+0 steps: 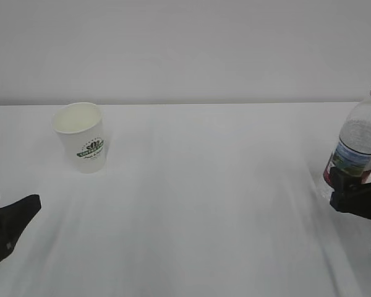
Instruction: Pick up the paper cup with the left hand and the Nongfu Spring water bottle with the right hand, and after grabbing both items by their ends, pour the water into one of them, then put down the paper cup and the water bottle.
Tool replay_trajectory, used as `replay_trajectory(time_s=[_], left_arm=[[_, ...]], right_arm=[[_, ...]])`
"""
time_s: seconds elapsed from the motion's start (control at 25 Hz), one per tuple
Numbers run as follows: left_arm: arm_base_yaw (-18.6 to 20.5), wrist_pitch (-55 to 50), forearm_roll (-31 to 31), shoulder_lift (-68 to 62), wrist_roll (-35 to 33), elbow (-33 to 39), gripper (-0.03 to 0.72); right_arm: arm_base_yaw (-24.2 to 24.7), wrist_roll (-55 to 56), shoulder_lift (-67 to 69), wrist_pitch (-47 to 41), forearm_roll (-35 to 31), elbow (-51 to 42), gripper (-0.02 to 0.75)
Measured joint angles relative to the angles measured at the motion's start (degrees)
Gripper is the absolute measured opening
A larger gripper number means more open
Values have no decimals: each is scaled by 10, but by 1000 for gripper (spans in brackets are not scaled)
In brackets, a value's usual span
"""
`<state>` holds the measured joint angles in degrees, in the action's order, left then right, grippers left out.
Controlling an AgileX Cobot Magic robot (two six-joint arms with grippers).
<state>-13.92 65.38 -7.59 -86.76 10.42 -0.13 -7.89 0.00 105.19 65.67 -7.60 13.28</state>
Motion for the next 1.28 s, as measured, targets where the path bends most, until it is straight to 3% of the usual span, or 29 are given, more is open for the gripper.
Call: replay_trajectory(time_s=[1.28], left_arm=[[0,0,0,0,0,0,591]], right_arm=[[0,-36,48,0,-13,54,591]])
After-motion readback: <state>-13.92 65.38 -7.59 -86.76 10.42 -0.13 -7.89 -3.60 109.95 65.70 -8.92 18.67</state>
